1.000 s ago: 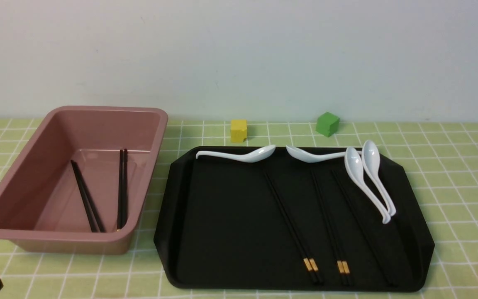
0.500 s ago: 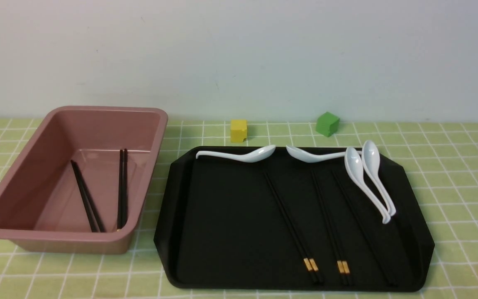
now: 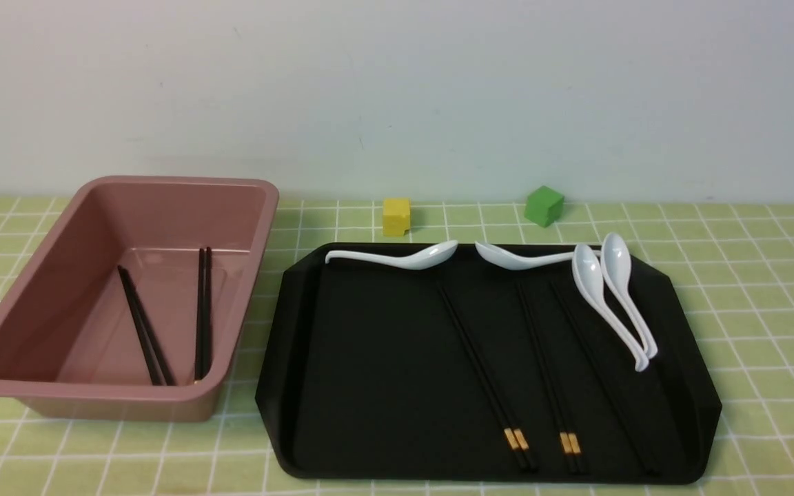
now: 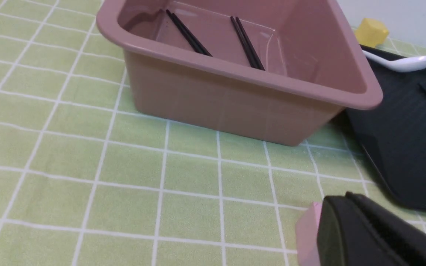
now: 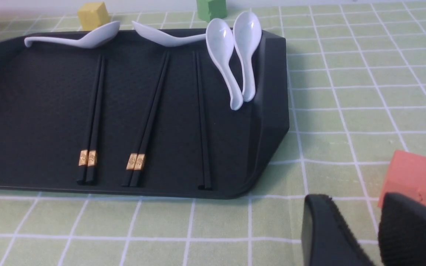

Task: On green tablecloth take chopsticks from black tray and put them in box.

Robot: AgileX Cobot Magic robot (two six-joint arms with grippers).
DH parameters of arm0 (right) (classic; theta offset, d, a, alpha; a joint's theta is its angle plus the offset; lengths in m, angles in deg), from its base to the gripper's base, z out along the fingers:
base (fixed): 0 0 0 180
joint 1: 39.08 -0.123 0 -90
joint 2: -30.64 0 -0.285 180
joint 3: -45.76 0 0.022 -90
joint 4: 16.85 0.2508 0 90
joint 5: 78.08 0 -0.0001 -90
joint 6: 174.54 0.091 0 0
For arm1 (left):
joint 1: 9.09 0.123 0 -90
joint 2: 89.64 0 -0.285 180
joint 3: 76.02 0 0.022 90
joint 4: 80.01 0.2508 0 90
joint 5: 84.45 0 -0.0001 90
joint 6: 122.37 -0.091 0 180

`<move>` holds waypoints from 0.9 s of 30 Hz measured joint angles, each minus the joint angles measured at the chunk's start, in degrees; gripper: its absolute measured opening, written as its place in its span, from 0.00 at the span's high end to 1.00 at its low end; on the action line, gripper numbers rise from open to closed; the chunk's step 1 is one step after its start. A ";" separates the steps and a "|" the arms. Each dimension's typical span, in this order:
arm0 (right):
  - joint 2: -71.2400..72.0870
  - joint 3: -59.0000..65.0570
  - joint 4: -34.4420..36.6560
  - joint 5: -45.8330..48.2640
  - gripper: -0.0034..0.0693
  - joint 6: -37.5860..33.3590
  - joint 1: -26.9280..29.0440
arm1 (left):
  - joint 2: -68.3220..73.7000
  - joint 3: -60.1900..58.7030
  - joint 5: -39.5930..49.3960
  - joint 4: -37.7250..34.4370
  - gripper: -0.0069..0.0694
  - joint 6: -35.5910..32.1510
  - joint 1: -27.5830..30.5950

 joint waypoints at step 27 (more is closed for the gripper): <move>0.00 0.00 0.00 0.00 0.62 0.00 0.00 | 0.00 0.00 0.42 0.00 0.88 0.00 0.01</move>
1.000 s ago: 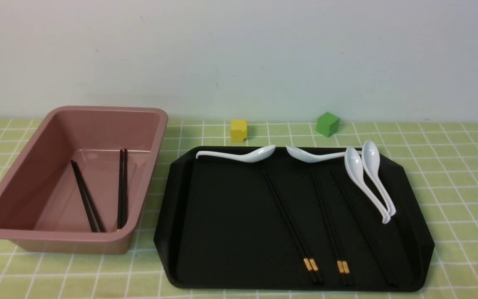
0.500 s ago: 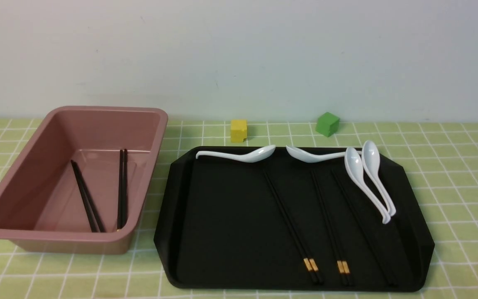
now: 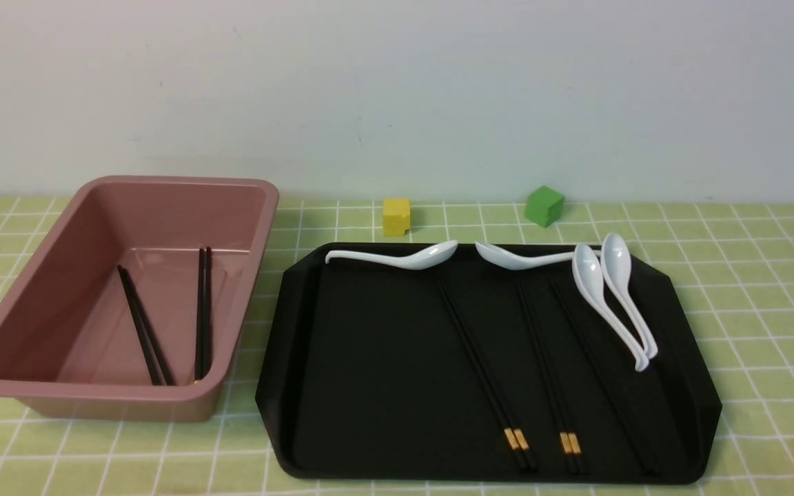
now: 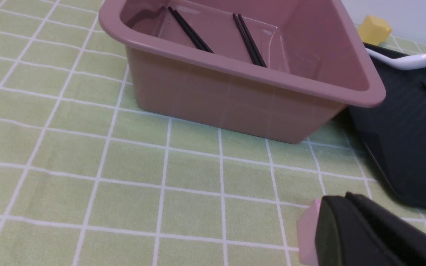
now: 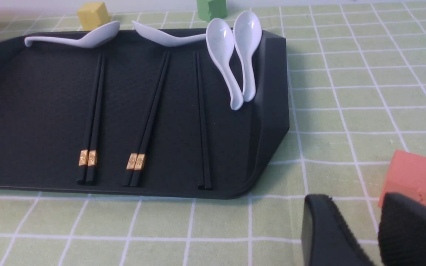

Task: On green tablecloth take chopsticks from black tray and put them in box.

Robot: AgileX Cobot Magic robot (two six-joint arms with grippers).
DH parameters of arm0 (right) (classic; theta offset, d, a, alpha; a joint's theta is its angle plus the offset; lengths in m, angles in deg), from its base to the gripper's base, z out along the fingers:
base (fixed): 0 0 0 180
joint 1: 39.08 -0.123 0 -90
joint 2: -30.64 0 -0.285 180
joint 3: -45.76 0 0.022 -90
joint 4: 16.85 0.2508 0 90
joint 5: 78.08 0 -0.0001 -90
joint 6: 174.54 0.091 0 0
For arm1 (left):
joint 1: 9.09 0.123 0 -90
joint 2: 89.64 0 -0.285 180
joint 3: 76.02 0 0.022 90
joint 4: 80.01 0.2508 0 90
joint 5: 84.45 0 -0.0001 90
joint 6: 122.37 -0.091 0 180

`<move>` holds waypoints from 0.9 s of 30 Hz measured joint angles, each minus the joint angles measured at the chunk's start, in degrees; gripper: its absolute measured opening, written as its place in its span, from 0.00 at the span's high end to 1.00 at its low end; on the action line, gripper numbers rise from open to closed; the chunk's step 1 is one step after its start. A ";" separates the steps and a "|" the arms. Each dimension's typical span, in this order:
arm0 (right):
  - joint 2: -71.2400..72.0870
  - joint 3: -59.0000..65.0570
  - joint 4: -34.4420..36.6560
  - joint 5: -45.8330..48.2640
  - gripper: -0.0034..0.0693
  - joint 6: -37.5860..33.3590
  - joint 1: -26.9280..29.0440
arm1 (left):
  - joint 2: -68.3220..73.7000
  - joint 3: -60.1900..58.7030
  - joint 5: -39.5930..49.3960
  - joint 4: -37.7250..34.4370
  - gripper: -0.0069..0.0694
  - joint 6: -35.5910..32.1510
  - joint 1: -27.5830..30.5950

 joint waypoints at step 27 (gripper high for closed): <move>0.00 0.00 0.00 0.00 0.62 0.00 0.00 | 0.00 0.00 0.00 0.00 0.84 0.00 0.00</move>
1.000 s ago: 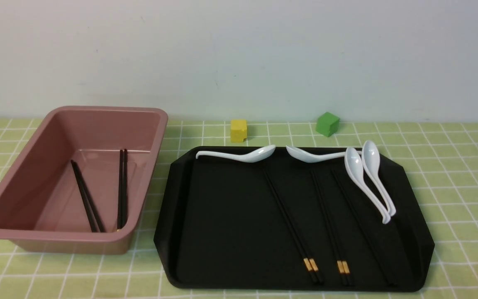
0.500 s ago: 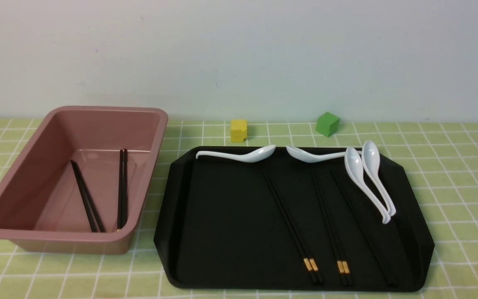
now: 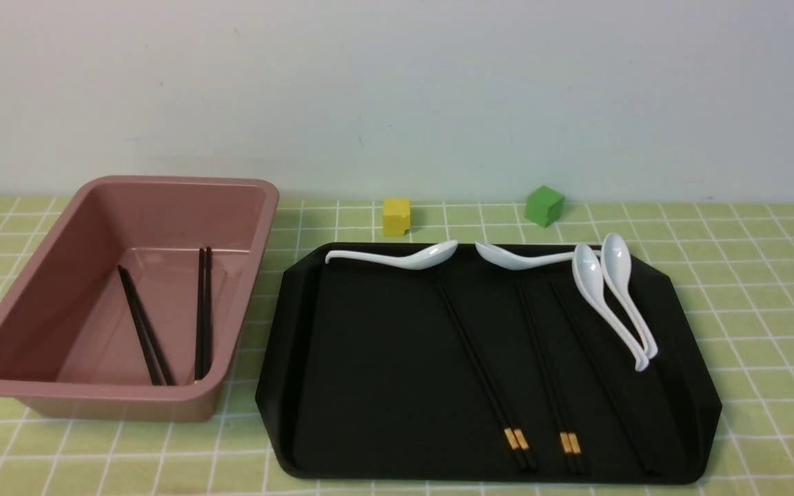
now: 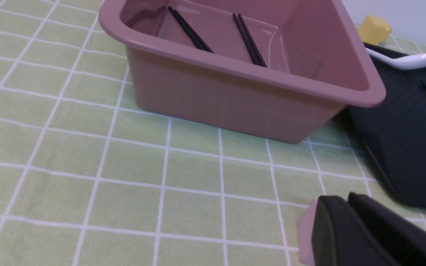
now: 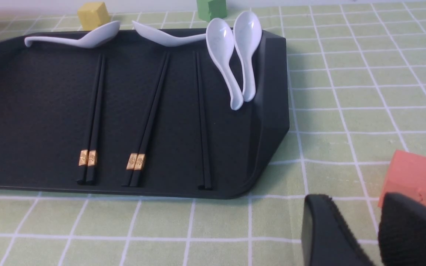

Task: On green tablecloth take chopsticks from black tray and put them in box.

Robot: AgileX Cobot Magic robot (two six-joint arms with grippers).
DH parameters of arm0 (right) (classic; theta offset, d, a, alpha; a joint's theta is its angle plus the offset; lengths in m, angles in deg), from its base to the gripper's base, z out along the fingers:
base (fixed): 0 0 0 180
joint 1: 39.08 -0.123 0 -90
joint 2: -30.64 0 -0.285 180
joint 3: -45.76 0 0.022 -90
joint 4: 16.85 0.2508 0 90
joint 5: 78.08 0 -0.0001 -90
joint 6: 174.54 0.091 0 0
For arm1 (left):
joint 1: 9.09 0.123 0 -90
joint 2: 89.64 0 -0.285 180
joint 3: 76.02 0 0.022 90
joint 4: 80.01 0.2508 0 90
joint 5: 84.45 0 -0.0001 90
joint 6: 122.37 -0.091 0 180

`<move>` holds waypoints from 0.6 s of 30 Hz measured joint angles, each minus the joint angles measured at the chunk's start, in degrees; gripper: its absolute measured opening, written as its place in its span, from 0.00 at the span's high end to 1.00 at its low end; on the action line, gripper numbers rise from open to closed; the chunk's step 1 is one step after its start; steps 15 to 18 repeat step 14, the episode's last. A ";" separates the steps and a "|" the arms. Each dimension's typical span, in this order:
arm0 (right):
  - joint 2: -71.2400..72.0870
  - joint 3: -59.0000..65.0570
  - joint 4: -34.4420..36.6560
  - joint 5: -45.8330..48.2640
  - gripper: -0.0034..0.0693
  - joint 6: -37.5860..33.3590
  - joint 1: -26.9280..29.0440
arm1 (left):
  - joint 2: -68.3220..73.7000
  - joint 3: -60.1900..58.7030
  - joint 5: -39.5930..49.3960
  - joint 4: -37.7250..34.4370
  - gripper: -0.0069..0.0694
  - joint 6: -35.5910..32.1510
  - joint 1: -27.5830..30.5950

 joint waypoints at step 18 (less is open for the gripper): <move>0.00 0.00 0.00 0.00 0.62 0.00 0.00 | 0.00 0.00 0.00 0.00 0.83 0.00 0.00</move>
